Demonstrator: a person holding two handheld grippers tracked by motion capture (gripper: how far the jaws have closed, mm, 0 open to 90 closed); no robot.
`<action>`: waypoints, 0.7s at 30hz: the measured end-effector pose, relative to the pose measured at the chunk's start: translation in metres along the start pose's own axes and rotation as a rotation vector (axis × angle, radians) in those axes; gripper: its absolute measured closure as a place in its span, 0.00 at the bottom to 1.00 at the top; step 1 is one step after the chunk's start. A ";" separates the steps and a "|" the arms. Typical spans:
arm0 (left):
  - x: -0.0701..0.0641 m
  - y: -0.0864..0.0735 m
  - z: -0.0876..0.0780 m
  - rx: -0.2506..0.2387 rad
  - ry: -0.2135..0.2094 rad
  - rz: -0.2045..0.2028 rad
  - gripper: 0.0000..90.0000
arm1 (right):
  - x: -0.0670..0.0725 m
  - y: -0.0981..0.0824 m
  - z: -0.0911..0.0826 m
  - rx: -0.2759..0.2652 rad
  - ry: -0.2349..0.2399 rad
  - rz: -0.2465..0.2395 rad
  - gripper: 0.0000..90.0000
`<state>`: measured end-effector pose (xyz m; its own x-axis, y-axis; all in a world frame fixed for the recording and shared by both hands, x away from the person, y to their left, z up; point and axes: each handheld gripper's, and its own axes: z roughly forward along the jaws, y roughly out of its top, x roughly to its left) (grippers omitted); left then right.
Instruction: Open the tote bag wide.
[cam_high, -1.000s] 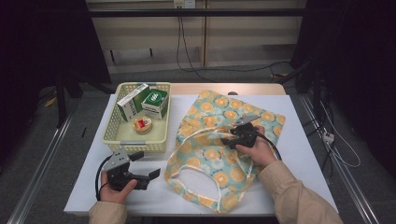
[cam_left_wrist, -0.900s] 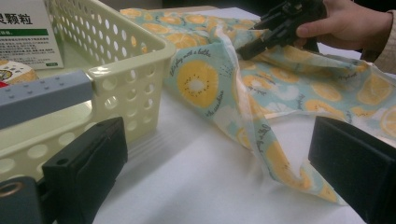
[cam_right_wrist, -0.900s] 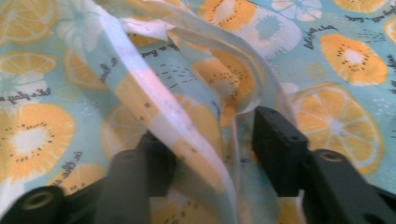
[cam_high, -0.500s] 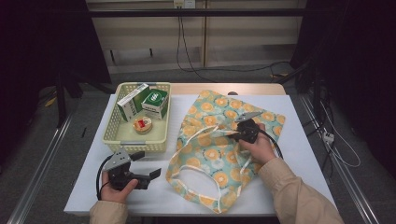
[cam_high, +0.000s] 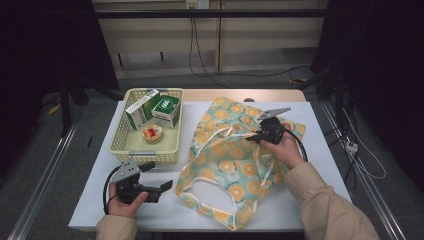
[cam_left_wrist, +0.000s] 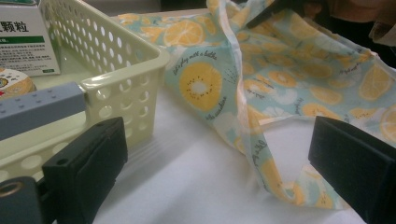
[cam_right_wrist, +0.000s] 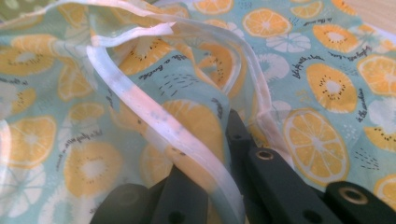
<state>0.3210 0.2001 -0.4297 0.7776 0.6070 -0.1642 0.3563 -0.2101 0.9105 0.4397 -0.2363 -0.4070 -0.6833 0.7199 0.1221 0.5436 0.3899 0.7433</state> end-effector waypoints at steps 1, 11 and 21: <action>-0.001 0.000 0.000 -0.006 0.001 -0.007 0.05 | 0.000 0.002 -0.002 -0.003 -0.002 -0.003 0.98; -0.001 0.010 -0.005 -0.028 0.008 0.002 0.05 | -0.001 0.013 -0.011 -0.003 0.018 -0.004 0.98; -0.002 0.023 -0.004 -0.043 0.003 0.004 0.05 | 0.000 0.029 -0.024 -0.023 0.044 0.001 0.98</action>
<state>0.3259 0.1970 -0.4070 0.7775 0.6084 -0.1595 0.3307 -0.1797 0.9265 0.4437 -0.2388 -0.3694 -0.7040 0.6939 0.1511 0.5328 0.3755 0.7583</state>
